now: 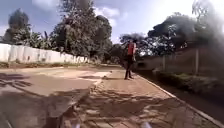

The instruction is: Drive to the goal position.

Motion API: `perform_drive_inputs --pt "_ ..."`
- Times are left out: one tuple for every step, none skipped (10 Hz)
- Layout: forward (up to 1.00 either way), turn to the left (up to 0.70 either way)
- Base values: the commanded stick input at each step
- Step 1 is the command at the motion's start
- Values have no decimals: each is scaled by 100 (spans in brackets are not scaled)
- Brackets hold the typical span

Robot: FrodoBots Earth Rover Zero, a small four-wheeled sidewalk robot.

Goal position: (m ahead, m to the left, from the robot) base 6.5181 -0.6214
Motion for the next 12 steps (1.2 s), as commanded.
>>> perform_drive_inputs --pt "70 -34" --pt "70 -29" --pt "70 -11" --pt "70 0" --pt "70 0" --pt "70 0" --pt "70 0" --pt "70 0" --pt "70 0" --pt "70 0" --pt "70 0" --pt "70 0"
